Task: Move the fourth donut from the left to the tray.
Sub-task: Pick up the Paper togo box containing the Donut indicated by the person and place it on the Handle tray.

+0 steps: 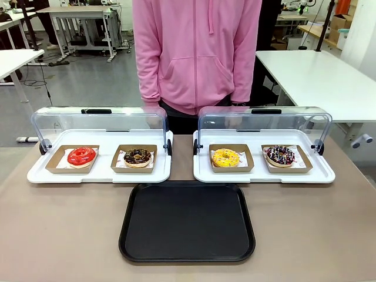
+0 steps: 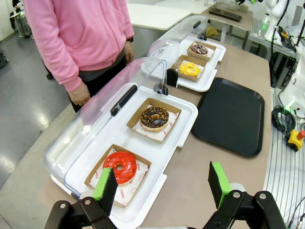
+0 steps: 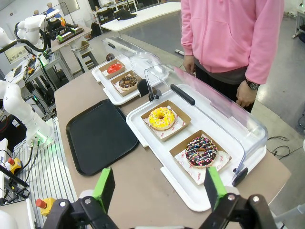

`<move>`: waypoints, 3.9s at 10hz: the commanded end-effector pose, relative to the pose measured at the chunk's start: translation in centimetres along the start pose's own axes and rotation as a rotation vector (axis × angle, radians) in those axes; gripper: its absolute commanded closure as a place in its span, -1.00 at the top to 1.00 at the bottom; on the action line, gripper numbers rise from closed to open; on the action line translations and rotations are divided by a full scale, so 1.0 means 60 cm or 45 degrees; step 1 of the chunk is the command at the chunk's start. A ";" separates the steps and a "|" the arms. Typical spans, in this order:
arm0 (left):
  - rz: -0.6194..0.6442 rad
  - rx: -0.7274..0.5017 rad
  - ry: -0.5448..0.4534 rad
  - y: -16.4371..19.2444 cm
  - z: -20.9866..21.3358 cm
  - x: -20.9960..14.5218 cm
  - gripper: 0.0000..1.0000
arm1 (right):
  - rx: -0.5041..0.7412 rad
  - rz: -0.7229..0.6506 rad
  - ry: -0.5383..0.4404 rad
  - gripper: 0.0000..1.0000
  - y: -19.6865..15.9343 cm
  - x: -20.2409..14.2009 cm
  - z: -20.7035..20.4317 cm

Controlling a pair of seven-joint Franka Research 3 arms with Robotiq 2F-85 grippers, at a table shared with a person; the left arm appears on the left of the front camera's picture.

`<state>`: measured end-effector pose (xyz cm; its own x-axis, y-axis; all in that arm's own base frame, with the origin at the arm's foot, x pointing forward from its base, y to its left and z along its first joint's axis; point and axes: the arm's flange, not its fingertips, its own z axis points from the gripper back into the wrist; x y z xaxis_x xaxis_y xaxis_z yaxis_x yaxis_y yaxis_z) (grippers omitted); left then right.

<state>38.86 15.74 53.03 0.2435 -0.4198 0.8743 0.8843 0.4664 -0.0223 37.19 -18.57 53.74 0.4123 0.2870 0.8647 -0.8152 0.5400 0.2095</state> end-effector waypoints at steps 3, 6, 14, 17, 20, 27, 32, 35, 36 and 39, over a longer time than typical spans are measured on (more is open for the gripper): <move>-0.006 -0.004 -0.024 0.002 0.000 0.003 1.00 | 0.003 0.030 -0.036 1.00 -0.005 0.006 -0.001; -0.006 -0.004 -0.024 0.002 0.000 0.003 1.00 | 0.003 0.030 -0.036 1.00 -0.005 0.006 -0.001; -0.006 -0.004 -0.024 0.002 0.000 0.003 1.00 | 0.003 0.030 -0.036 1.00 -0.005 0.006 -0.001; -0.006 -0.004 -0.024 0.002 0.000 0.003 1.00 | 0.003 0.030 -0.036 1.00 -0.005 0.006 -0.001; -0.006 -0.004 -0.024 0.002 0.000 0.003 1.00 | 0.003 0.030 -0.036 1.00 -0.005 0.006 -0.001; -0.006 -0.004 -0.024 0.002 0.000 0.003 1.00 | 0.003 0.030 -0.036 1.00 -0.005 0.006 -0.001; -0.006 -0.004 -0.024 0.002 0.000 0.003 1.00 | 0.003 0.030 -0.036 1.00 -0.005 0.006 -0.001; -0.006 -0.004 -0.024 0.002 0.000 0.003 1.00 | 0.003 0.030 -0.036 1.00 -0.005 0.006 -0.001; -0.006 -0.004 -0.024 0.002 0.000 0.003 1.00 | 0.003 0.030 -0.036 1.00 -0.005 0.006 -0.001; -0.006 -0.004 -0.024 0.002 0.000 0.003 1.00 | 0.003 0.030 -0.036 1.00 -0.005 0.006 -0.001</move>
<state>38.86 15.74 53.03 0.2435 -0.4198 0.8743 0.8843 0.4664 -0.0223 37.19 -18.57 53.74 0.4121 0.2871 0.8647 -0.8153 0.5400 0.2093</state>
